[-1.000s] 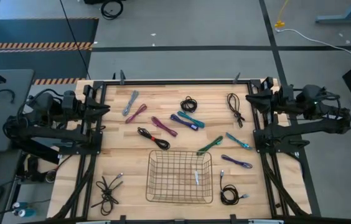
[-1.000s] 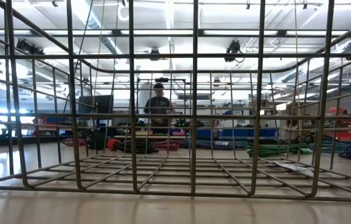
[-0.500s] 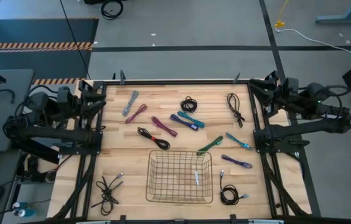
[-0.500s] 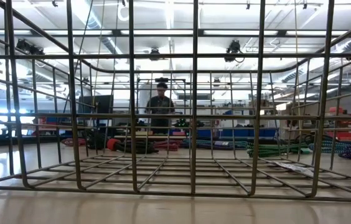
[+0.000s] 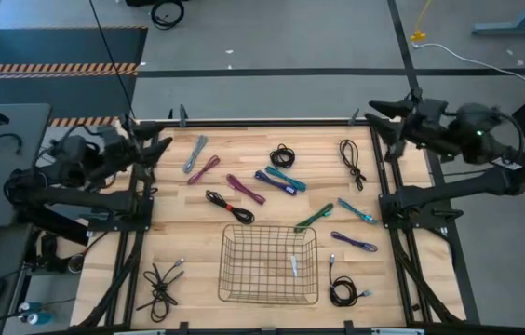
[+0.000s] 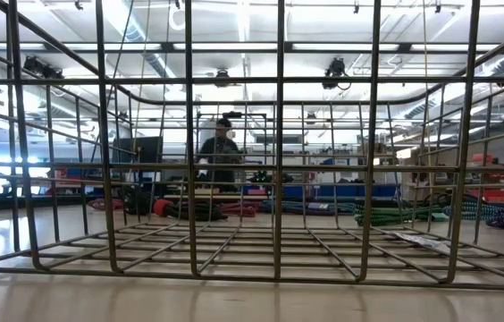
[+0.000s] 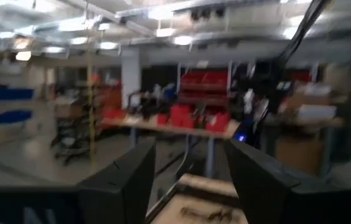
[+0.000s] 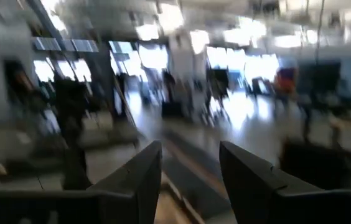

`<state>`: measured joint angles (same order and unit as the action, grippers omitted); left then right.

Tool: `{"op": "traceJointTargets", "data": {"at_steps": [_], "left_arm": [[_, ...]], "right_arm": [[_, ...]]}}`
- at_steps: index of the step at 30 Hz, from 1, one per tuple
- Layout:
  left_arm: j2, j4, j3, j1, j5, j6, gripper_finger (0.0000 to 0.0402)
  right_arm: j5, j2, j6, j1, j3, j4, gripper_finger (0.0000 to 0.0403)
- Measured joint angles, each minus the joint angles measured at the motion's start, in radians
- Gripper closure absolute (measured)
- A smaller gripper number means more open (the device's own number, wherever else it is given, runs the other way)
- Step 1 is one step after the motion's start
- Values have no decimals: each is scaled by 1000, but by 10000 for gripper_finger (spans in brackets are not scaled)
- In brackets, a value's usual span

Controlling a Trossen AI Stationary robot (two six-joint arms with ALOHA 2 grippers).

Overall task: Pick and place USB-C Cables
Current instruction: Put the black charger cable into the wire basket

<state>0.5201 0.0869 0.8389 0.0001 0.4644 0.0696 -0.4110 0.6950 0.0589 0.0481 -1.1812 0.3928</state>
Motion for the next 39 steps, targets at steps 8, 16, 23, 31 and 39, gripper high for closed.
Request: {"op": "traceJointTargets", "data": {"at_steps": [8,16,23,31,39], "left_arm": [[129,175,81,0,168,-62,196],[177,158,107,0,175,-58,184],[180,150,107,4,175,-77,184],[180,150,107,5,176,-79,184],[180,151,107,5,175,-85,184]], "right_arm": [[-105,242,-264,46,-279,680,235],[-88,402,-516,76,-255,1106,236],[-36,455,-557,102,-121,1055,235],[78,464,-556,189,74,942,234],[210,465,-480,312,261,827,231]]}}
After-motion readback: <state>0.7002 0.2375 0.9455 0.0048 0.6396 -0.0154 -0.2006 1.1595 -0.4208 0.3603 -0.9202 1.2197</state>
